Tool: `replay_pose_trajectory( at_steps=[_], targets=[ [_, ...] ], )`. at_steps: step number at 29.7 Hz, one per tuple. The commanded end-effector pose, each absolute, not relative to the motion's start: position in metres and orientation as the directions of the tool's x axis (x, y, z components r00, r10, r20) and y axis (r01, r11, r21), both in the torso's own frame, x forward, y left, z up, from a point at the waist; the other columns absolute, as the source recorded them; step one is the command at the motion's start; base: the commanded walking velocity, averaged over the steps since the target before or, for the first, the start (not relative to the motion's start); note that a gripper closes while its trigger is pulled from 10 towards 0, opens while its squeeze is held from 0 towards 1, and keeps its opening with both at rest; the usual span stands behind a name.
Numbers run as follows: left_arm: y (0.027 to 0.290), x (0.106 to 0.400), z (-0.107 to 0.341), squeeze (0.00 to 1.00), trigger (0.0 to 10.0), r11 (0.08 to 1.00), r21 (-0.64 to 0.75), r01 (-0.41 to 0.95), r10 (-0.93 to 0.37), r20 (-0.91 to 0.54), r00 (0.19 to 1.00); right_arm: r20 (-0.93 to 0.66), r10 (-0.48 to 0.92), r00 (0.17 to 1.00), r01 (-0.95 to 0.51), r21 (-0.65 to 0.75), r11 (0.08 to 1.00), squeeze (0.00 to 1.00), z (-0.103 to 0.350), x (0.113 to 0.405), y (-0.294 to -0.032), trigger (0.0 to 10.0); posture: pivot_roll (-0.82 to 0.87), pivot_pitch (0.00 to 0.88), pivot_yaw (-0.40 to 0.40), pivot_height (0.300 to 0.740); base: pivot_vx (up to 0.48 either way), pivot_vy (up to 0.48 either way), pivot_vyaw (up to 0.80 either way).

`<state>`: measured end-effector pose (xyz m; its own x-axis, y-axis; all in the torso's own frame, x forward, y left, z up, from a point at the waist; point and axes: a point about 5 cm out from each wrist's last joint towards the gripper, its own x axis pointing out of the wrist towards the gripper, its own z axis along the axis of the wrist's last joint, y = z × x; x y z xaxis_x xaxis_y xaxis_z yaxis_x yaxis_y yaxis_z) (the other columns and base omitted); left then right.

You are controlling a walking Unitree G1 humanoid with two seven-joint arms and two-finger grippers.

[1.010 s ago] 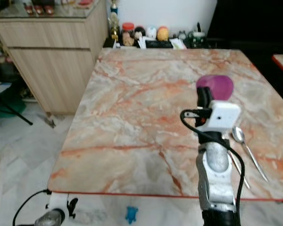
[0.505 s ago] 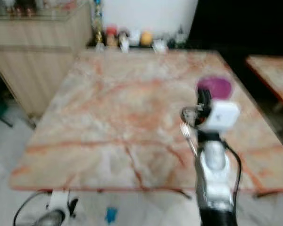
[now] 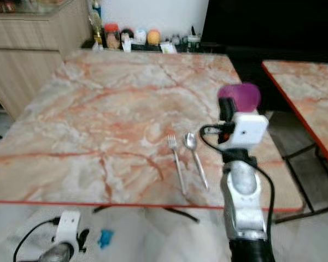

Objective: Setting the table

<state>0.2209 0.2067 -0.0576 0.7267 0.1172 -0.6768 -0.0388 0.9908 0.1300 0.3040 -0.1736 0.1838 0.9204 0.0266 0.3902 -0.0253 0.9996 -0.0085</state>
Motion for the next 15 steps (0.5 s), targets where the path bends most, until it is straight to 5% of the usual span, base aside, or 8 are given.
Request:
replay_pose_trajectory(
  at_steps=[1, 15],
  targets=[
    [0.2033, 0.2179, -0.0604, 0.00, 10.0, 0.992, 0.124, -0.032, 0.110, -0.691, 0.715, 0.406, 0.022, 0.913, -0.017, -0.014, 1.000, 0.00, 0.1871, 0.3029, -0.1771, 10.0, 0.01, 0.033, -0.015, 0.740, 0.000, -0.371, 0.79],
    [0.2032, 0.2170, -0.0610, 0.00, 10.0, 0.992, 0.121, -0.036, 0.110, -0.692, 0.713, 0.399, 0.010, 0.917, -0.013, 0.006, 1.000, 0.00, 0.1881, 0.3064, -0.1785, 10.0, 0.00, 0.046, -0.014, 0.740, 0.000, -0.371, 0.00]
  ],
)
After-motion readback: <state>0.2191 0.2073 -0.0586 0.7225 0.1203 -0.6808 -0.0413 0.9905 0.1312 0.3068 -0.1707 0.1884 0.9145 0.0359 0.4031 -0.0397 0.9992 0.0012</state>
